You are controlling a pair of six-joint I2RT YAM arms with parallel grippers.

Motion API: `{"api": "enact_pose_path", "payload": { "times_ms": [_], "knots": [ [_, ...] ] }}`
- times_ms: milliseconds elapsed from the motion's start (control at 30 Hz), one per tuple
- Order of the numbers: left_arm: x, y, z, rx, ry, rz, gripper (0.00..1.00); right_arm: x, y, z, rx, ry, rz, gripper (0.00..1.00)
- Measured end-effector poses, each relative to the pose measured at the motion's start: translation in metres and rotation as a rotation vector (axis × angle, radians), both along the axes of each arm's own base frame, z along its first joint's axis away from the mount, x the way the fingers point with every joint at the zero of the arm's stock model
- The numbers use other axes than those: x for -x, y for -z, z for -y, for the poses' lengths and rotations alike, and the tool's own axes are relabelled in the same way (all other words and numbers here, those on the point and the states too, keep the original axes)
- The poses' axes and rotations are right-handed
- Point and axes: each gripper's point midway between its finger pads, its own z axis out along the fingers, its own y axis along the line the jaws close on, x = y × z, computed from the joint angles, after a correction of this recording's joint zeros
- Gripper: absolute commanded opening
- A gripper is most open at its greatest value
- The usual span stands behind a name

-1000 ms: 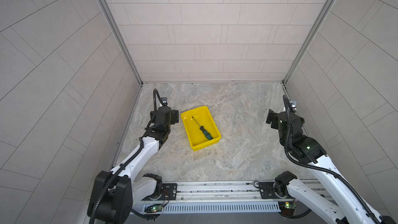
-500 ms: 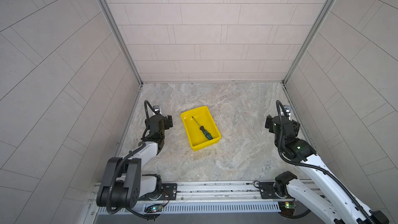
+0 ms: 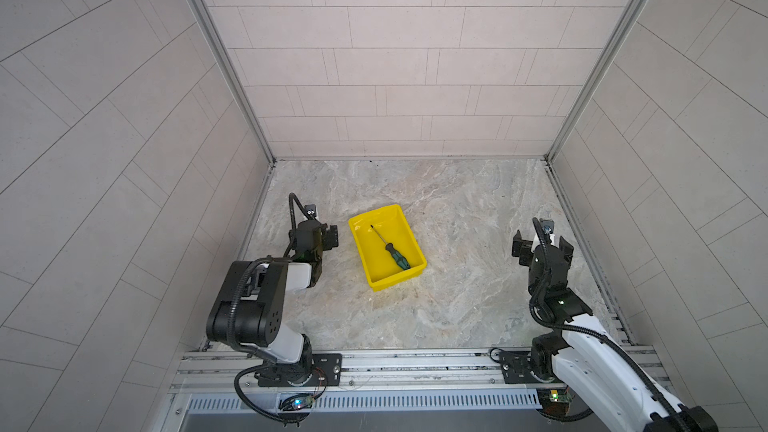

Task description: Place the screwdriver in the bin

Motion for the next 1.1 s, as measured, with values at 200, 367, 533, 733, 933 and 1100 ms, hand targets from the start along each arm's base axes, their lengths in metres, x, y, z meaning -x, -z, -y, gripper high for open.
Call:
{"api": "enact_pose_path", "payload": {
  "times_ms": [200, 367, 533, 733, 933, 1100],
  "knots": [
    [-0.001, -0.002, 0.000, 0.000, 0.000, 0.005, 1.00, -0.026, 0.039, 0.000, -0.020, -0.026, -0.088, 1.00],
    [-0.001, -0.002, 0.000, -0.001, -0.002, 0.005, 1.00, -0.049, 0.066, -0.013, -0.051, -0.095, -0.131, 1.00],
    [-0.001, -0.002, 0.000, -0.001, -0.002, 0.005, 1.00, -0.076, 0.079, -0.025, -0.073, -0.158, -0.140, 1.00],
    [-0.002, -0.003, 0.000, -0.001, -0.002, 0.008, 1.00, -0.098, 0.085, -0.028, -0.098, -0.200, -0.155, 1.00],
    [-0.003, -0.004, 0.000, -0.001, -0.002, 0.010, 1.00, -0.102, 0.080, -0.027, -0.110, -0.209, -0.139, 1.00],
    [-0.003, -0.004, 0.000, -0.001, -0.002, 0.010, 1.00, -0.102, 0.081, -0.029, -0.113, -0.217, -0.139, 1.00]
  ]
}}
